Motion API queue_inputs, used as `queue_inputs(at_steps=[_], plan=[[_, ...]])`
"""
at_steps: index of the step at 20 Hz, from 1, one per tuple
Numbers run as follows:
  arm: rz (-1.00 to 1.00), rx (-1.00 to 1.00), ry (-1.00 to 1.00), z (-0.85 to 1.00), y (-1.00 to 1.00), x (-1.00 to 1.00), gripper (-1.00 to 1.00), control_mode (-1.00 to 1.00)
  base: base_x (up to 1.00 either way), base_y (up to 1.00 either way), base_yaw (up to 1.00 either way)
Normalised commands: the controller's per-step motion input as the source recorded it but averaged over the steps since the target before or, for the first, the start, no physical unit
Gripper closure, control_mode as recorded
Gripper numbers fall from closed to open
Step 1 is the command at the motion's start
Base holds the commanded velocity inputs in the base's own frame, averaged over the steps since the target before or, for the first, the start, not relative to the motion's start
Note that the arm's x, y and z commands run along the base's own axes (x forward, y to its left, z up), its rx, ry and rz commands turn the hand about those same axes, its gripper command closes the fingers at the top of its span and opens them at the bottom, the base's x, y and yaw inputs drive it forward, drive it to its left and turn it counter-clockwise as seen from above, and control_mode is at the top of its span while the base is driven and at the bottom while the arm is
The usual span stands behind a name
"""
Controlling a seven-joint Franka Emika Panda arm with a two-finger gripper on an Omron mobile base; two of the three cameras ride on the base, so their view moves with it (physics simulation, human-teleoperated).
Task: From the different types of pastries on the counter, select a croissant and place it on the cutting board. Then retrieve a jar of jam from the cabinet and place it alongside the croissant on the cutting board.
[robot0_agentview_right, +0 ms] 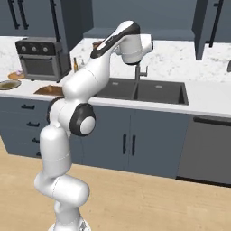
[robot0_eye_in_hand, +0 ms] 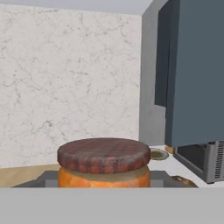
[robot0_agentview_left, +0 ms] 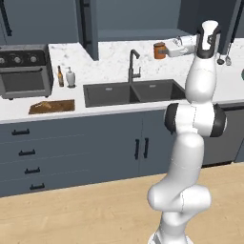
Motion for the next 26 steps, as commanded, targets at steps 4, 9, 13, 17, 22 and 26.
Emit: queue_inputs(at_steps=[4,9,13,17,22,26], plan=[[0.00,0.00,0.00,0.00,0.00,0.00,1.00,1.00,-0.28,0.32,0.00],[0.00,0.00,0.00,0.00,0.00,0.00,1.00,1.00,-0.35,0.59,0.00],[0.00,0.00,0.00,0.00,0.00,0.00,1.00,1.00,-0.31,0.61,0.00],[0.00,0.00,0.00,0.00,0.00,0.00,1.00,1.00,-0.28,0.47,0.00],[0.00,0.00,0.00,0.00,0.00,0.00,1.00,1.00,-0.31,0.39,0.00],[0.00,0.00,0.00,0.00,0.00,0.00,1.00,1.00,-0.36,0.37,0.00]])
